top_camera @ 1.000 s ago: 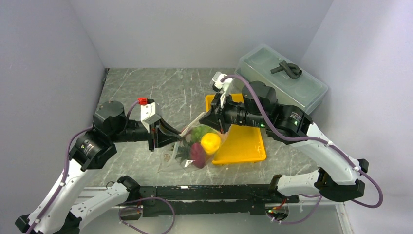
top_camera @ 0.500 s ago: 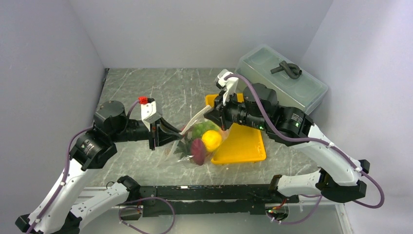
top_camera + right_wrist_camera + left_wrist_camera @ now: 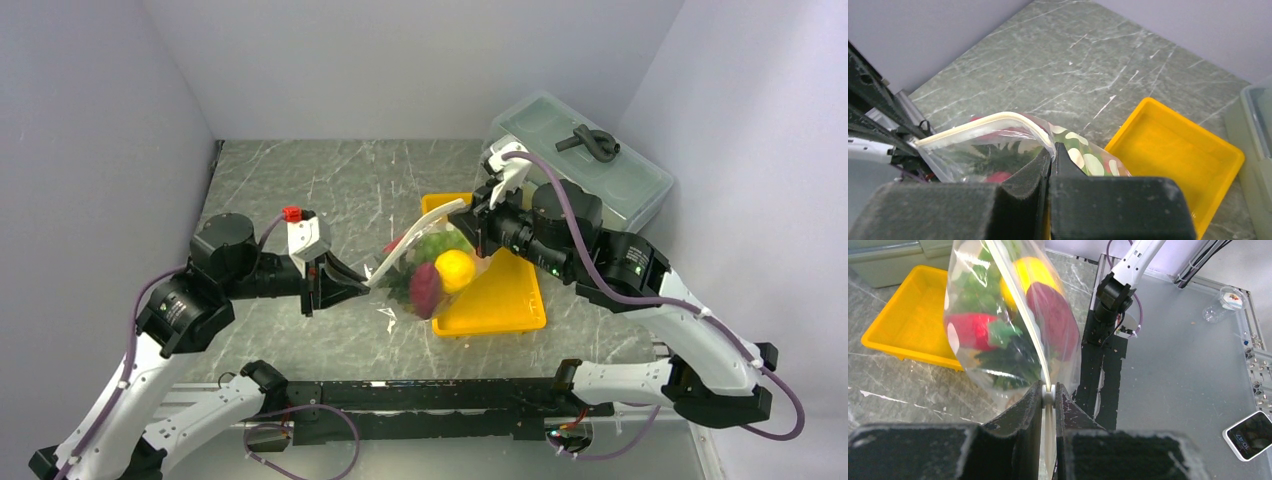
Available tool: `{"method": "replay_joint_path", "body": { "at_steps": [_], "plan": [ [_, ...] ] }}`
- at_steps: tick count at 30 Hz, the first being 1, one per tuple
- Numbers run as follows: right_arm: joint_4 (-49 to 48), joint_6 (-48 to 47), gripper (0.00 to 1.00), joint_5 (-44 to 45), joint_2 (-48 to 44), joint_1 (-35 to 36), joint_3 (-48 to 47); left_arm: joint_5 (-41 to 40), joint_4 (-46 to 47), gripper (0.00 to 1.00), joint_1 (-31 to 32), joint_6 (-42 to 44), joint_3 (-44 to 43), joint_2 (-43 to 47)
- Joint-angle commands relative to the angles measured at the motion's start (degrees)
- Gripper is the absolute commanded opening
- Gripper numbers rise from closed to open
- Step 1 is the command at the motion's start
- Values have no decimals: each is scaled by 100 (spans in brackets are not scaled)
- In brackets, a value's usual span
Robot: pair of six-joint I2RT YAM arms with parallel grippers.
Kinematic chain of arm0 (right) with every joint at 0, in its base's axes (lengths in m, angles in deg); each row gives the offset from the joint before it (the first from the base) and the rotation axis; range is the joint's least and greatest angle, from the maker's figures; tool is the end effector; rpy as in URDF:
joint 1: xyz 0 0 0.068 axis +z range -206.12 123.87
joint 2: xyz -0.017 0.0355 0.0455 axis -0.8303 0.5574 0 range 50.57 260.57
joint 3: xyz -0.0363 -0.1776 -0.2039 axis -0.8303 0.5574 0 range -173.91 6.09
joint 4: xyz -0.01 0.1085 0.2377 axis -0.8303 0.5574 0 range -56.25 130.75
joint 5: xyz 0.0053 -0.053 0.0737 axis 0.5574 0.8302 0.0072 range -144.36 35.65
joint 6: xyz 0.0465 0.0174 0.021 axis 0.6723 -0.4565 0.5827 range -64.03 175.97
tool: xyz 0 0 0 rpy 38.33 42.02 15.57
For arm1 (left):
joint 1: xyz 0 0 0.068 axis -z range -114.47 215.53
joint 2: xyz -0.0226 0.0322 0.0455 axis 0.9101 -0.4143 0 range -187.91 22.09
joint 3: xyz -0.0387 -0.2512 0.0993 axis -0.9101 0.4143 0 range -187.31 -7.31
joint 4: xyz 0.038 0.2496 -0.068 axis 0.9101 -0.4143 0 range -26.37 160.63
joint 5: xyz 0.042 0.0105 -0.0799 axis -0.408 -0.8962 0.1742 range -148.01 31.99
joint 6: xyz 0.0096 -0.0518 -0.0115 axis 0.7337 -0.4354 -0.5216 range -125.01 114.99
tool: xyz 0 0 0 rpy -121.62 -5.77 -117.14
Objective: Place the food in the zip-top bag and seal the zipper
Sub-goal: Zip the zipper food storage bag at the center of the board.
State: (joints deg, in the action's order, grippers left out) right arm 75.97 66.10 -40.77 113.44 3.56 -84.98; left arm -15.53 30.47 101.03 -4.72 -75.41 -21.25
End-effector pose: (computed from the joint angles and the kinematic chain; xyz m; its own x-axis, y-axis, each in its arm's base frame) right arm 0.1045 0.1619 0.4909 -0.2476 -0.0849 -0.9651 -0.6913 0.7134 0.1146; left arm 0.0853 -0.0904 0.4252 -0.2113 0.1553 -0.9650 0.9595 0.2214 -0.1744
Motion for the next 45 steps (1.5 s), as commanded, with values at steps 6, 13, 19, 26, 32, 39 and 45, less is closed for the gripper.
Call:
{"method": "replay_joint_path", "body": {
  "at_steps": [6,13,19,26,32,39,45],
  "plan": [
    [-829,-70,0,1264,-537,-141,195,106,-409,0,18,105,46,184],
    [-899,-149,0,1461,-773,-145,226,17,-426,0,17,90,135,245],
    [-962,-187,0,1760,-1016,-141,323,4,-544,0,18,104,250,305],
    [-1048,-190,0,1570,-1066,-141,402,-17,-332,4,18,50,214,221],
    [-1053,-267,0,1281,-1050,-141,438,-185,-261,19,18,65,100,98],
    [-988,-375,0,990,-1059,-141,486,-591,-176,49,18,96,-24,113],
    [-896,-459,0,794,-1092,-141,488,-1149,-152,65,18,158,-421,-68]
  ]
}}
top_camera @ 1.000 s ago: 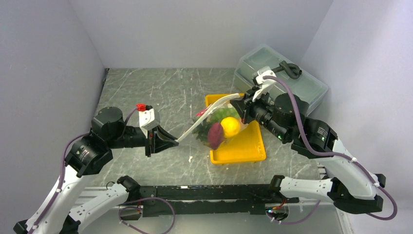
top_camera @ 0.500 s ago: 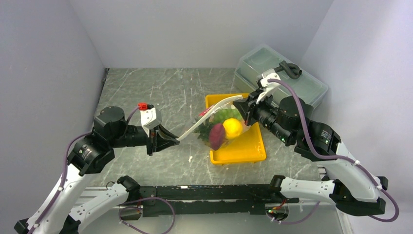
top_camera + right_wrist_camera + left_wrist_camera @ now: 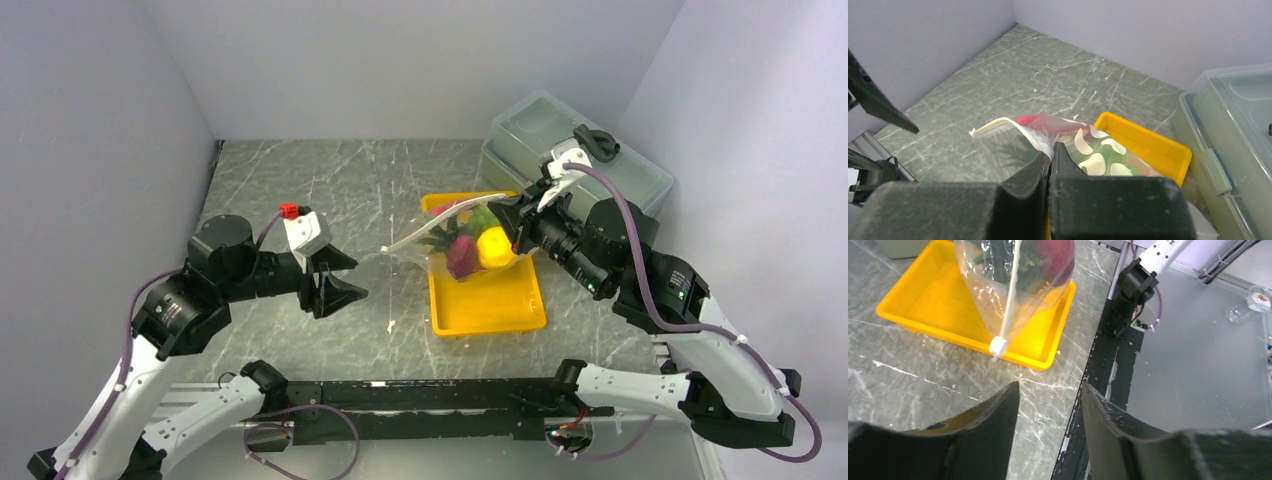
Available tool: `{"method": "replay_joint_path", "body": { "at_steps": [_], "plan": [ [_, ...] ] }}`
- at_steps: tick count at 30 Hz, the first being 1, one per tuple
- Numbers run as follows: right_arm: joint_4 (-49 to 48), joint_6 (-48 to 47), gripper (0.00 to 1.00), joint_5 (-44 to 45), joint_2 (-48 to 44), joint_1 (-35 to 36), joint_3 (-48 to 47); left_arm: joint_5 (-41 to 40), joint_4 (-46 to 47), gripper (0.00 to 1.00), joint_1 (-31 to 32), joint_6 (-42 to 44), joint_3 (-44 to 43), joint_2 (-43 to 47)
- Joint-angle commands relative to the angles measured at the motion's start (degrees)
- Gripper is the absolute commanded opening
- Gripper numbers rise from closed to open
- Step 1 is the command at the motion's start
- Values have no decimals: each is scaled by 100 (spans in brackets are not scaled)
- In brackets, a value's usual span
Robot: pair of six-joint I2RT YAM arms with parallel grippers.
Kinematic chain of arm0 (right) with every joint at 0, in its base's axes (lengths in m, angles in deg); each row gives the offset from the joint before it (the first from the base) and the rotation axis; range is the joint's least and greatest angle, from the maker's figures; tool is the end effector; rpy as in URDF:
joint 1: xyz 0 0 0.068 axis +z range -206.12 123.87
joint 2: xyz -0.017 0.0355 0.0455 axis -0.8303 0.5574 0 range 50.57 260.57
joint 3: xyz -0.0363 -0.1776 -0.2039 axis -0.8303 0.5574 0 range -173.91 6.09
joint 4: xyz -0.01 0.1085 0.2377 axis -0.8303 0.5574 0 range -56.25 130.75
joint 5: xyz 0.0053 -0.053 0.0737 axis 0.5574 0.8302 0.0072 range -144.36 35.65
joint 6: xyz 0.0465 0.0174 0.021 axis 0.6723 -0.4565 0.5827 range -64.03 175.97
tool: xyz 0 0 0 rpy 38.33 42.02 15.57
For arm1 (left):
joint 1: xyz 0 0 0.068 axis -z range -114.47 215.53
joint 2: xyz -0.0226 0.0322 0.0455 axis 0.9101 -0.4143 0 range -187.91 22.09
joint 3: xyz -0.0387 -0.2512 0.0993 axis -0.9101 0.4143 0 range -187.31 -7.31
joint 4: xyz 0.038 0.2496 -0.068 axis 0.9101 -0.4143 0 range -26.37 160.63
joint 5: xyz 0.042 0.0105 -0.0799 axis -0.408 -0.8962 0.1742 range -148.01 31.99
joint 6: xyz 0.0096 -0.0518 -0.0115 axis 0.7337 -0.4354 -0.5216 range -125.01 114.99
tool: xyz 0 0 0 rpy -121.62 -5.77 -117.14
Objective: Place the food in the zip-top bag and seal the zipper
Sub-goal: Zip the zipper food storage bag at the center of the board, then place the zipper food storage bag at the center of the board.
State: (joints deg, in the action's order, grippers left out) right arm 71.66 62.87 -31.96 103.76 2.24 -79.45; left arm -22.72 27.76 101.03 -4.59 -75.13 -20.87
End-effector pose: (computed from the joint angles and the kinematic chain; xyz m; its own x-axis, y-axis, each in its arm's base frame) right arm 0.0867 0.1146 0.4964 -0.1210 0.0152 -0.9925 -0.5780 0.8118 0.0829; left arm 0.0872 -0.0875 0.4190 -0.2449 0.1821 -0.9523 0.9232 0.3440 -0.1716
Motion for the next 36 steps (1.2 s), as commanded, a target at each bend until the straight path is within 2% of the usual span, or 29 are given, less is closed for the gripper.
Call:
{"method": "replay_joint_path", "body": {
  "at_steps": [1,7,17,21,27,36],
  "plan": [
    [-454,-146,0,-105,-122,-10,-56,-483,125,68,18,157,-543,-153],
    [-371,-193,0,-372,-85,-10,-24,-607,180,99,18,250,-896,-450],
    [-280,-136,0,-1316,140,-10,110,-785,611,100,18,256,-1351,-888],
    [-282,-60,0,-1731,272,-10,187,-446,677,100,18,211,-1665,-1219],
    [-449,104,0,-2100,384,-10,286,115,993,100,18,9,-1700,-1519],
    [-547,310,0,-2355,641,-10,171,880,1551,100,18,-412,-1330,-1538]
  ]
}}
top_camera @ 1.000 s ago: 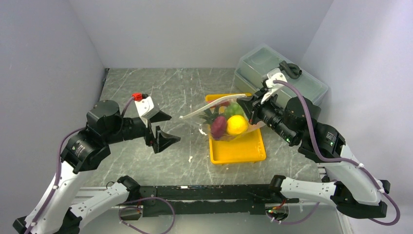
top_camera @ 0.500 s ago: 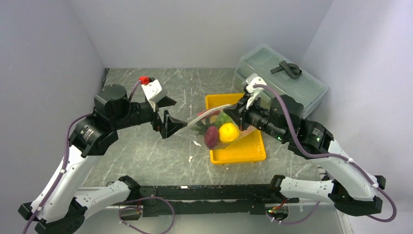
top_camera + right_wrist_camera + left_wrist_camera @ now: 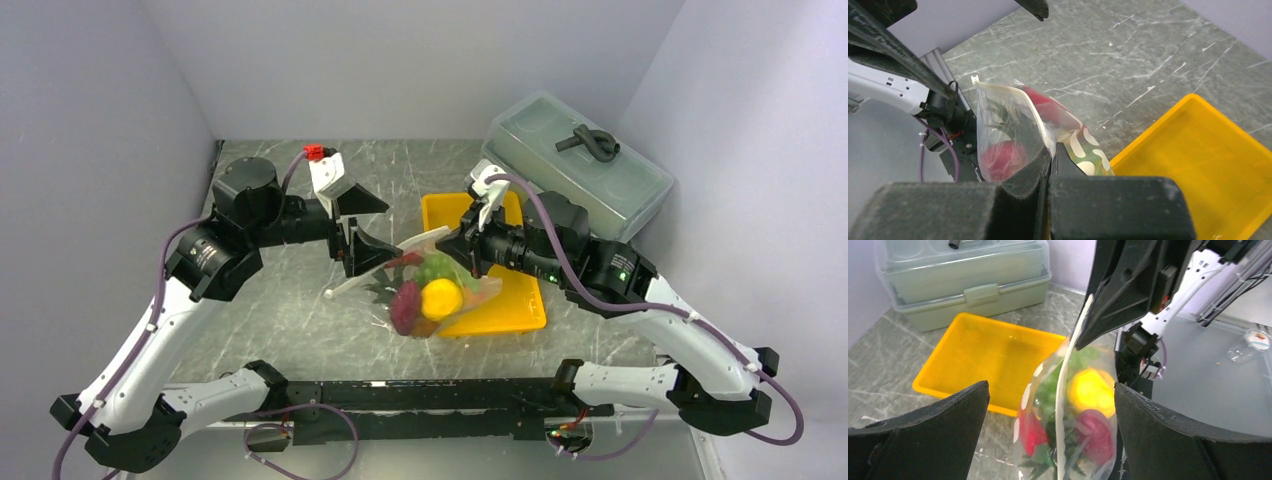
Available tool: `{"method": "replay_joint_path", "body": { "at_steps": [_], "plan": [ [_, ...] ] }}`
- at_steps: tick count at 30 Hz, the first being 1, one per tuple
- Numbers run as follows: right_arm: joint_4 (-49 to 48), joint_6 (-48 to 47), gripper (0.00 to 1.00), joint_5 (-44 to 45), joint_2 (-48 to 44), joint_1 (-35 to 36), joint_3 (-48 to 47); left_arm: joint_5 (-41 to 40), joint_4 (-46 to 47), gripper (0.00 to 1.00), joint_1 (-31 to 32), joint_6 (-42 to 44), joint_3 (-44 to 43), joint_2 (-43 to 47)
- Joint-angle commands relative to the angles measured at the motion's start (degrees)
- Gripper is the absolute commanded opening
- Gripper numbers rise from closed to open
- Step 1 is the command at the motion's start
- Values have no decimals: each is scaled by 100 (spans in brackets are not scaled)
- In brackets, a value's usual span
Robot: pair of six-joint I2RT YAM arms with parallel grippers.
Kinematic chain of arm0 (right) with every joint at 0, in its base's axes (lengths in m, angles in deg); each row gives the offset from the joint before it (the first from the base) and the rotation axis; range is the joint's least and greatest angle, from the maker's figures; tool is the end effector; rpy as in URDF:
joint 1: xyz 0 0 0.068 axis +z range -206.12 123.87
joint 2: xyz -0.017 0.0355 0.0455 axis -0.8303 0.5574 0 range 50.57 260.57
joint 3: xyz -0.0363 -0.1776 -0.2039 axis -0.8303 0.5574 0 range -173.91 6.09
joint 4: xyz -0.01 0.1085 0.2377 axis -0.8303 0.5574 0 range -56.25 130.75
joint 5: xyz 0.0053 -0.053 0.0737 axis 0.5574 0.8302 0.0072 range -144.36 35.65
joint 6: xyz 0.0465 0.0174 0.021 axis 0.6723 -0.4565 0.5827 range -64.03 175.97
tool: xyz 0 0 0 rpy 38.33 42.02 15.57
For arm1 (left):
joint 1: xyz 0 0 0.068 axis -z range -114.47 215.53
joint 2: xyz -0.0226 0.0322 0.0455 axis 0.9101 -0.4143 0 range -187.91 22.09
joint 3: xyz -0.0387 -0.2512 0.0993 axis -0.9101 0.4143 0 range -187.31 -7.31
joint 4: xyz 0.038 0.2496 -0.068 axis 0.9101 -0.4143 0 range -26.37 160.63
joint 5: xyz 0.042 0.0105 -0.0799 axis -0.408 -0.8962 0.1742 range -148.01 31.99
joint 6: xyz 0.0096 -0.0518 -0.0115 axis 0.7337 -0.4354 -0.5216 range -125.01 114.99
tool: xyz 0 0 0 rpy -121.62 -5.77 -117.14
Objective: Place the food in the zip-top bag and seal the zipper
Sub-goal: Place the zipper food storage bag at the center of the board.
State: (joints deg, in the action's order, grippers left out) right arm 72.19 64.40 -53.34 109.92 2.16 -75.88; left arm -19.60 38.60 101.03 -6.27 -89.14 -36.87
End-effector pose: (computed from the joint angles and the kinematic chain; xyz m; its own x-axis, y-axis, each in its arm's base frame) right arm 0.1026 0.1646 0.4604 -0.2650 -0.1501 -0.9525 -0.8115 0.5682 0.1362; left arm 0.1392 -0.1265 0.4740 -0.1505 0.0862 -0.9848 0.9513 0.2836 -0.1206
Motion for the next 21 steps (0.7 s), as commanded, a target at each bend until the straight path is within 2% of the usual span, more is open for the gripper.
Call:
{"method": "replay_joint_path", "body": {
  "at_steps": [1,10,21],
  "plan": [
    [-605,159,0,-243,46,-5,-217,660,462,100,18,-270,82,38],
    [-688,236,0,-418,169,-10,-416,1082,611,99,18,-431,384,-69],
    [-583,282,0,-357,434,-10,-901,1231,807,93,18,-513,826,-31]
  ]
}}
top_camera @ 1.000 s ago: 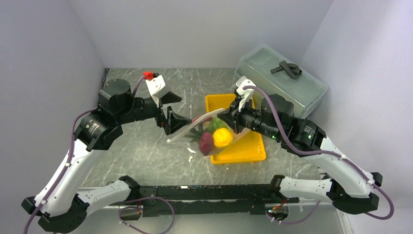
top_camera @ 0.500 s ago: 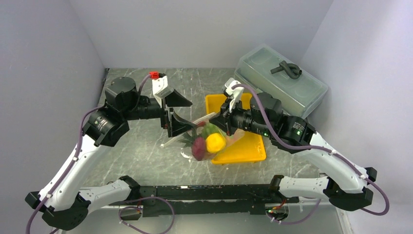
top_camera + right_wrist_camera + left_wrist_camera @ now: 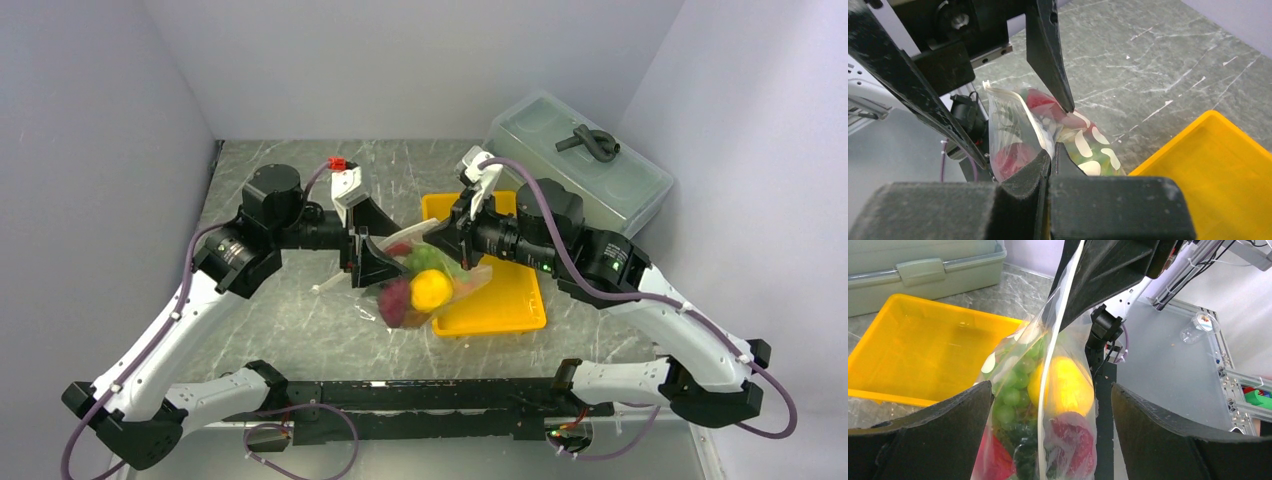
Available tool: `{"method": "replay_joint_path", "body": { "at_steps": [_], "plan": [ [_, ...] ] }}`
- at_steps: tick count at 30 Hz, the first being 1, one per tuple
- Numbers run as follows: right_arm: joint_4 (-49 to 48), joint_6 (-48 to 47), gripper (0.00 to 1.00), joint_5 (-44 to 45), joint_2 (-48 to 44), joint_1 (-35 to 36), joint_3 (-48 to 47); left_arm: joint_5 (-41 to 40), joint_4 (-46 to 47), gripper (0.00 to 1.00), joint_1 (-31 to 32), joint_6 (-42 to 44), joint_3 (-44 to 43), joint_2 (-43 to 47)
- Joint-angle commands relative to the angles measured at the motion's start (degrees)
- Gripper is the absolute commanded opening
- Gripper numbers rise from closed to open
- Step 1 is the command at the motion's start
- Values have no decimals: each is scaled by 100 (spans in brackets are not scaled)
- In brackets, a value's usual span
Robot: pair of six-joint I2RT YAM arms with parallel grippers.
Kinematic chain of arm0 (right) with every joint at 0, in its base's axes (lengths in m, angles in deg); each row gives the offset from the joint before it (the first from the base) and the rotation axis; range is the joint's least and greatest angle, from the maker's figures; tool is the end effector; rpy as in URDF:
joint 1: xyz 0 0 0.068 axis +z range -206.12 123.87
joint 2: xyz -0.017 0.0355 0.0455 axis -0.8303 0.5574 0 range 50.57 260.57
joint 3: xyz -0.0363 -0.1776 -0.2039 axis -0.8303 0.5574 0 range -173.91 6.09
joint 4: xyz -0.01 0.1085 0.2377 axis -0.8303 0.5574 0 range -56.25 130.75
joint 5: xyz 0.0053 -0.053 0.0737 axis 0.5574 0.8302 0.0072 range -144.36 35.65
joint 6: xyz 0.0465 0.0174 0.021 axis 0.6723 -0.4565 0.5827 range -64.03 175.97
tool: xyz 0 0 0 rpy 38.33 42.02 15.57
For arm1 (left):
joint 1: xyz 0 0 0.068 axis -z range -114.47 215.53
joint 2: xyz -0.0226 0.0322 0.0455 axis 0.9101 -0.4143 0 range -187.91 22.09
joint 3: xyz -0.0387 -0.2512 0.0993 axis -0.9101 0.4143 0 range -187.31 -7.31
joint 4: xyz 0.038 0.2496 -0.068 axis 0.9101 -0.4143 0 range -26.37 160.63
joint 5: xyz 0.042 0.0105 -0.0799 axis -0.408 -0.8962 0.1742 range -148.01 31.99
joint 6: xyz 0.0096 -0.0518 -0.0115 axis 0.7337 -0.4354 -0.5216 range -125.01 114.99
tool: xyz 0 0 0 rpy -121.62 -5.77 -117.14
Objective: Place the food in the zip-top bag and seal the zipper
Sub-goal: Place the zipper food storage bag at the center of the board.
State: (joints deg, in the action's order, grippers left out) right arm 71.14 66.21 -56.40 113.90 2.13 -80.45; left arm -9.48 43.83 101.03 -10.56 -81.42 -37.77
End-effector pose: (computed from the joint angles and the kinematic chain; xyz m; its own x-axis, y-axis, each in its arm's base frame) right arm 0.1091 0.1785 0.4743 -0.2810 -0.1167 -0.9526 -0.8314 0.5255 0.1809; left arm 0.1516 -0.1409 0.4391 -0.2708 0.1145 -0.9558 0.9583 0.1259 -0.2564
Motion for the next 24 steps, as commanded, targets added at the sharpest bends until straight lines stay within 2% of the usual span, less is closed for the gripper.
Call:
{"method": "replay_joint_path", "body": {
  "at_steps": [1,5,8,16,18,19,24],
  "plan": [
    [-478,109,0,-51,51,-8,-490,205,271,92,18,-71,82,82],
    [-509,125,0,-134,96,-8,-565,83,207,88,18,15,152,146],
    [-552,165,0,-211,90,-8,-555,18,153,77,18,73,181,158],
    [-611,241,0,-260,-3,-8,-515,-144,-42,16,13,188,103,-31],
    [-597,229,0,-262,-4,-8,-517,-192,-75,4,17,223,80,-58],
    [-586,228,0,-257,-9,-8,-513,-234,-85,0,18,236,69,-54],
    [-562,186,0,-157,-67,-8,-415,-694,-127,0,18,302,76,64]
  ]
}}
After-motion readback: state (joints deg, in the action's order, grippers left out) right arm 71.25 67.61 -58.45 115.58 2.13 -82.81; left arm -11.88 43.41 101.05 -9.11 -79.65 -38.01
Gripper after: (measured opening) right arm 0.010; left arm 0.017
